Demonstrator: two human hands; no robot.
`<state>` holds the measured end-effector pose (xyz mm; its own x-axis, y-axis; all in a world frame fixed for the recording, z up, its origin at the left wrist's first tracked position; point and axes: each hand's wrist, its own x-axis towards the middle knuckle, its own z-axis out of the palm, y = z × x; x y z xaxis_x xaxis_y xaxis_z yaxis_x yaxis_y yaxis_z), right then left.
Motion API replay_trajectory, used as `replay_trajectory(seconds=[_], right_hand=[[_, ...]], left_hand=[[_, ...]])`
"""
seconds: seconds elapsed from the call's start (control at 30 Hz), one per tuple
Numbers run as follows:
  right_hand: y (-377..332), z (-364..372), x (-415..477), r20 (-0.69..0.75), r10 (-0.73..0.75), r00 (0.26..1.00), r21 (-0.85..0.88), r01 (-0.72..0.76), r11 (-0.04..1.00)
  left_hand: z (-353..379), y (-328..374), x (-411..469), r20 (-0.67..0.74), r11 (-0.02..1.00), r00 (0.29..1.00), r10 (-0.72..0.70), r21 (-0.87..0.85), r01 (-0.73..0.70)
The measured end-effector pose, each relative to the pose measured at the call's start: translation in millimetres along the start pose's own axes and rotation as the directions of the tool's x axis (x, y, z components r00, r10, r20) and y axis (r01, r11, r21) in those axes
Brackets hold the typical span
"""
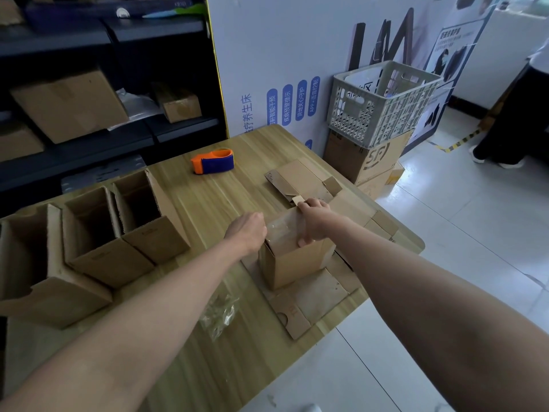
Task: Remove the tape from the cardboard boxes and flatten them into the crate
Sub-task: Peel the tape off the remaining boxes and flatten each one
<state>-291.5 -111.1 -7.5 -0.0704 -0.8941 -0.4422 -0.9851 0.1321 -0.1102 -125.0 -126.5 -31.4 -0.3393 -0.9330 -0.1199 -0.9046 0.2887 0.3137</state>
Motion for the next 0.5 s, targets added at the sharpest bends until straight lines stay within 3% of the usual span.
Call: replay_trajectory(seconds=[0.17,0.37,0.5], right_hand=[[1,0,1,-0.003,0.002,1.000,0.019,-0.001,1.000],[-1,-1,1,0.008,0.013,1.000,0.023,-0.013,1.000],[-3,-2,1,0.017,0.022,1.000,0.011,-0.022,1.000]], left_hand=[[9,-2,-10,-0.126,0.999,0.991,0.033,-0.036,-0.038],[2,11,-4,-0.108,0.993,0.994,0.026,0.113,-0.014],[0,14,-1,-0.076,0.993,0.996,-0.039,0.112,0.047]])
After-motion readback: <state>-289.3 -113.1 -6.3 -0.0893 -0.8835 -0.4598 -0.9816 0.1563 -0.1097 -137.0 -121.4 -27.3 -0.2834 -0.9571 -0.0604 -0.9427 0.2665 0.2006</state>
